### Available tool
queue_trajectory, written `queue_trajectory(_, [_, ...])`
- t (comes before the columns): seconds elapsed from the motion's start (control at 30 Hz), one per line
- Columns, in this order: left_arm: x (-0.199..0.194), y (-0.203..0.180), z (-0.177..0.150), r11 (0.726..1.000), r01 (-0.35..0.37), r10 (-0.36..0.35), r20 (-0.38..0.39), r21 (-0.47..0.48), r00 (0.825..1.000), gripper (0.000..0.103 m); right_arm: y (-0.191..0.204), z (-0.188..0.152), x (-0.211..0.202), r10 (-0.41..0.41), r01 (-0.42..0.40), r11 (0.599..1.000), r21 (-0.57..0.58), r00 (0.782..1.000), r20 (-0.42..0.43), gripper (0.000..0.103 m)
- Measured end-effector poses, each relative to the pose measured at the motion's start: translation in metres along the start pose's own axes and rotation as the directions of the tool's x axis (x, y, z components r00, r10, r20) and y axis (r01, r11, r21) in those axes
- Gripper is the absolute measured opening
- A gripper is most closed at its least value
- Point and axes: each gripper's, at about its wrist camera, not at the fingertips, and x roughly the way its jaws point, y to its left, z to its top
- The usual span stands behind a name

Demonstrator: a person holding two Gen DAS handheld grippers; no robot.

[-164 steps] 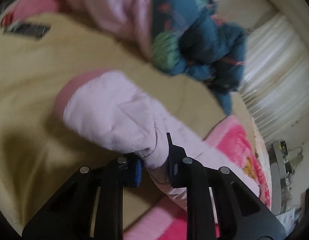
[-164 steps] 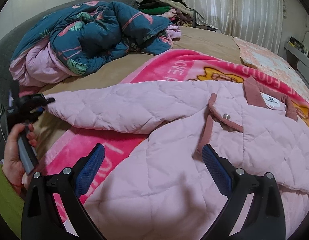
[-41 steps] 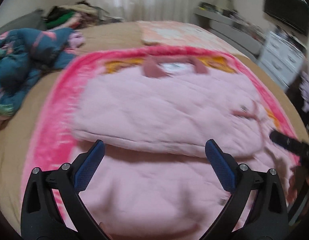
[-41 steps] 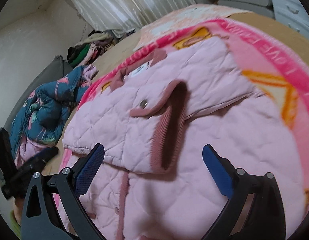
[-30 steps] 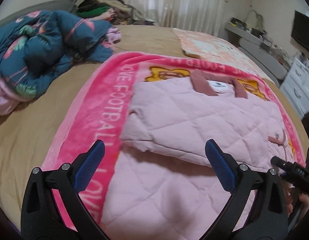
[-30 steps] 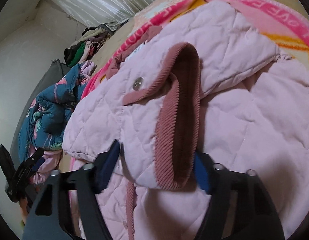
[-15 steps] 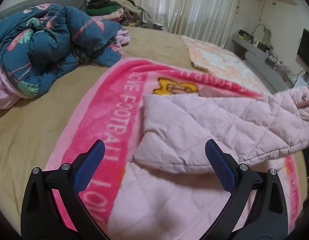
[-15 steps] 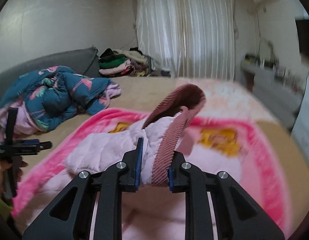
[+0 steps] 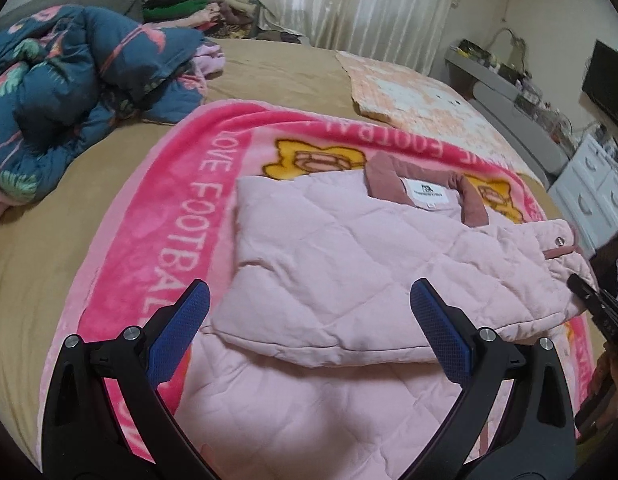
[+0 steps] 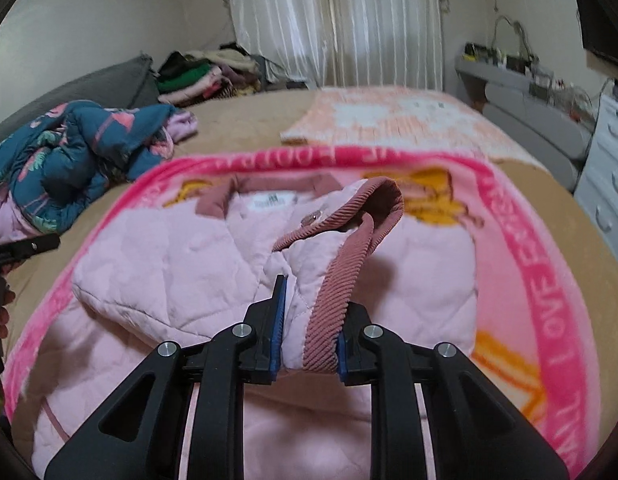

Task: Fold large clothes
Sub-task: 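Grasp the mauve front trim with the right tool and lift it, then lay the held trim over the jacket front and open the right tool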

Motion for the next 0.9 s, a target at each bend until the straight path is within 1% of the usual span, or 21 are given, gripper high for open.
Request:
queue_trajectory(0.07, [0.005,-0.009,-0.001,1.0,-0.002,0.002,-0.005,0.027,1.0,0.094,-0.002,-0.006,0.008,-0.002,0.003,1.0,0.021,1.0,-0.023,0.02])
queue_trajectory(0.13, [0.01,-0.017,-0.003,0.999,0.011,-0.01,-0.018,0.046,1.0,0.094,-0.004,-0.011,0.014,-0.014,0.015,0.999,0.031,0.999,-0.049,0.023])
queue_trajectory(0.2, [0.014,-0.022,-0.004,0.998,0.018,-0.016,-0.026,0.058,1.0,0.094,-0.005,-0.015,0.018,-0.026,0.028,0.999,0.032,0.997,-0.077,0.03])
queue_trajectory(0.27, [0.016,-0.028,-0.008,0.997,0.025,-0.023,-0.034,0.071,0.999,0.094,-0.008,-0.019,0.019,-0.029,0.033,0.999,0.039,0.995,-0.098,0.041])
queue_trajectory(0.3, [0.016,-0.03,-0.009,0.997,0.028,-0.026,-0.035,0.077,0.999,0.094,-0.011,-0.021,0.017,-0.03,0.037,0.998,0.057,0.993,-0.111,0.052])
queue_trajectory(0.33, [0.016,-0.032,-0.01,0.996,0.03,-0.027,-0.035,0.081,0.999,0.094,-0.014,-0.022,0.015,-0.028,0.037,0.996,0.081,0.993,-0.115,0.059])
queue_trajectory(0.37, [0.016,-0.033,-0.01,0.996,0.031,-0.028,-0.034,0.084,0.999,0.094,-0.02,-0.023,0.008,-0.02,0.034,0.991,0.127,0.994,-0.106,0.073])
queue_trajectory(0.4, [0.015,-0.034,-0.01,0.996,0.032,-0.029,-0.031,0.088,0.999,0.094,-0.026,-0.023,0.003,-0.02,0.035,0.987,0.157,0.995,-0.094,0.078])
queue_trajectory(0.47, [0.014,-0.037,-0.008,0.995,0.035,-0.032,-0.029,0.098,0.999,0.094,-0.035,-0.02,-0.011,-0.046,0.059,0.978,0.199,0.997,-0.07,0.078])
queue_trajectory(0.53, [0.016,-0.042,-0.004,0.994,0.032,-0.028,-0.032,0.104,0.999,0.094,-0.038,-0.017,-0.022,-0.078,0.084,0.975,0.206,0.996,-0.038,0.078])
queue_trajectory(0.6, [0.022,-0.052,-0.001,0.993,0.033,-0.027,-0.057,0.11,0.998,0.094,-0.036,-0.011,-0.029,-0.089,0.088,0.976,0.201,0.996,-0.005,0.078])
queue_trajectory(0.63, [0.028,-0.06,0.002,0.992,0.052,-0.043,-0.076,0.119,0.996,0.094,-0.034,-0.009,-0.031,-0.094,0.092,0.977,0.194,0.996,0.004,0.078])
queue_trajectory(0.67, [0.033,-0.064,0.002,0.99,0.063,-0.052,-0.091,0.123,0.995,0.094,-0.029,-0.005,-0.032,-0.093,0.09,0.98,0.179,0.996,0.011,0.078])
queue_trajectory(0.7, [0.043,-0.068,0.003,0.99,0.071,-0.056,-0.123,0.12,0.991,0.094,-0.025,-0.003,-0.033,-0.085,0.082,0.983,0.164,0.996,0.014,0.078])
queue_trajectory(0.77, [0.06,-0.067,0.002,0.991,0.065,-0.045,-0.171,0.113,0.984,0.094,-0.012,0.0,-0.032,-0.068,0.066,0.991,0.12,0.998,0.015,0.078])
queue_trajectory(0.83, [0.075,-0.064,-0.001,0.99,0.051,-0.023,-0.202,0.134,0.979,0.094,0.001,0.001,-0.029,-0.044,0.044,0.996,0.075,0.999,0.005,0.078])
queue_trajectory(0.9, [0.09,-0.061,-0.008,0.984,0.015,0.025,-0.22,0.178,0.975,0.094,0.015,0.003,-0.02,-0.035,0.036,0.999,0.02,0.999,-0.018,0.078])
